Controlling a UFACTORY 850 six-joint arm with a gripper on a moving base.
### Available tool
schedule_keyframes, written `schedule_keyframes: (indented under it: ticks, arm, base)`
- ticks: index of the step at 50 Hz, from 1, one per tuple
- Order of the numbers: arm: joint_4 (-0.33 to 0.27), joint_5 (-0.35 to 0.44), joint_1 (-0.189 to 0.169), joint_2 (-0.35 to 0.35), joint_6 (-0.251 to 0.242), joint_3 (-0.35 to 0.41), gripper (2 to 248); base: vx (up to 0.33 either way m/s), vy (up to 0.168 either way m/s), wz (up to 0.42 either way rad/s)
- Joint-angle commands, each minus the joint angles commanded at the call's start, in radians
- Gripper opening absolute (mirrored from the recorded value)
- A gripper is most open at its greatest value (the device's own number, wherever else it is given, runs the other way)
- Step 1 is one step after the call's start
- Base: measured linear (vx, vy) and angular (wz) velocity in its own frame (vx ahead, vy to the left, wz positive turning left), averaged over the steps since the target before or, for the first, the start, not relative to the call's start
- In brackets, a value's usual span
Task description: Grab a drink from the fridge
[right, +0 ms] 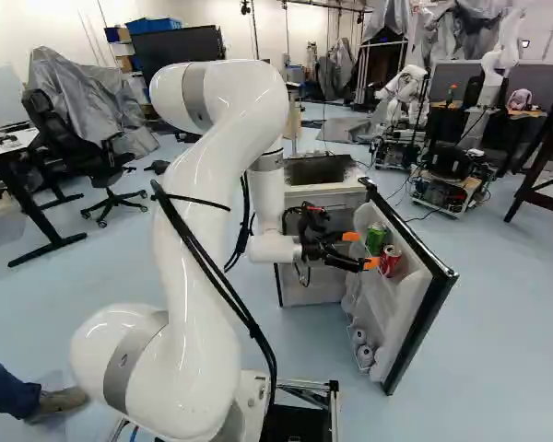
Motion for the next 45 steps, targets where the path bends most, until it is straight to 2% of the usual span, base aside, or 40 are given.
schedule_keyframes:
  ticks: [8,13,23,37,45]
  arm:
    - [0.000,0.000,0.000,0.000,0.080,0.000,247]
    - [0.000,0.000,0.000,0.000,0.103,0.000,247]
    - [0.000,0.000,-0.004,-0.001,0.112,-0.001,247]
    - [0.000,0.000,-0.046,-0.011,0.113,-0.023,247]
    - [0.000,0.000,-0.055,-0.013,0.113,-0.028,247]
  base:
    - [0.000,0.000,0.000]
    - [0.000,0.000,0.000]
    - [0.000,0.000,0.000]
    - [0.000,0.000,0.000]
    - [0.000,0.000,0.000]
